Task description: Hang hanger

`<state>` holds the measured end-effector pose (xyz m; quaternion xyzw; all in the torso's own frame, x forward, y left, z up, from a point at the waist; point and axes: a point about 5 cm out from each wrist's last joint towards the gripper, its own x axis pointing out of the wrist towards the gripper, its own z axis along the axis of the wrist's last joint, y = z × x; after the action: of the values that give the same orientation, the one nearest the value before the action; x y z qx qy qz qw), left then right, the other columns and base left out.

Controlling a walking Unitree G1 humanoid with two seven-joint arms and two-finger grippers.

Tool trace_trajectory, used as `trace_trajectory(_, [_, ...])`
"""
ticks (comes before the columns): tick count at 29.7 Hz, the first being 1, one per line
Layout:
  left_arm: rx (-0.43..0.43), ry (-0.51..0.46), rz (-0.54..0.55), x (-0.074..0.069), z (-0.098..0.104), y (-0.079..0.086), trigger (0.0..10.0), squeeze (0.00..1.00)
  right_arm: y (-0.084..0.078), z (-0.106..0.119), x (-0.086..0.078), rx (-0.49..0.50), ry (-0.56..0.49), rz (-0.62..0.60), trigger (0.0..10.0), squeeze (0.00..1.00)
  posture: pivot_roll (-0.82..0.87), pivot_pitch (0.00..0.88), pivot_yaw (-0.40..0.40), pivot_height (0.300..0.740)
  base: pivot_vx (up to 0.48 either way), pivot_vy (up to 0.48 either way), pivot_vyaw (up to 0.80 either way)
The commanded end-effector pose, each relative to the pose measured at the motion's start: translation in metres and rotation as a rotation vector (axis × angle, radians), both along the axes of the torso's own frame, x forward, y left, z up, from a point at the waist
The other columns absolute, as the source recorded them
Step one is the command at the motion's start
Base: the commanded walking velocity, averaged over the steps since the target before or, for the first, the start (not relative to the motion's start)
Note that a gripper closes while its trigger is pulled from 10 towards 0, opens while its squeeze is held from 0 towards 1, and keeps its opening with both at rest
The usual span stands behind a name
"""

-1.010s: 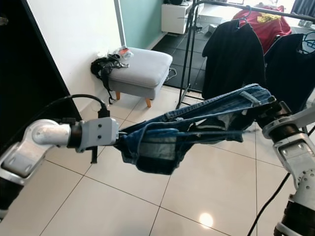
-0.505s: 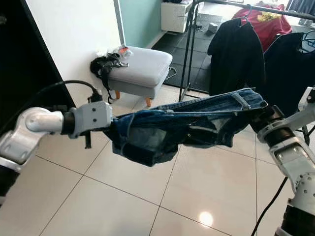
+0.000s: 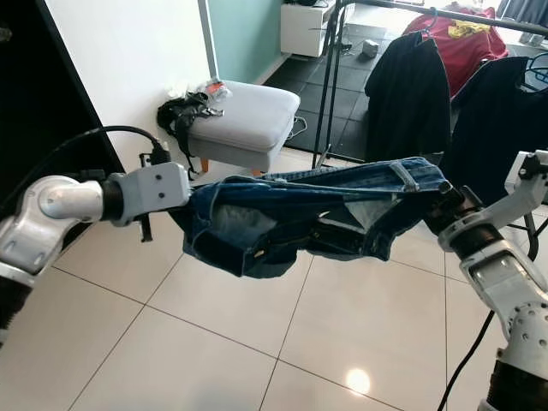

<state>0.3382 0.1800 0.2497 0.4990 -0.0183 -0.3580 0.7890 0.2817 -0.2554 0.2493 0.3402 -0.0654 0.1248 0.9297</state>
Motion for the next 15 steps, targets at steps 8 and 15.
trace_trajectory(8, [0.024, -0.003, 0.238, 0.005, -0.039, -0.028, 10.0, 0.0, -0.009, 0.007, 0.015, -0.123, 0.019, -0.204, 0.0, 0.0, -0.04, 0.087, -0.026, 0.74, 0.0, 0.0, 0.0])
trace_trajectory(15, [-0.13, 0.036, 0.298, 0.004, -0.037, -0.051, 10.0, 0.0, -0.007, 0.008, 0.024, -0.16, 0.031, -0.24, 0.0, 0.0, -0.03, 0.083, -0.028, 0.74, 0.0, 0.0, 0.0])
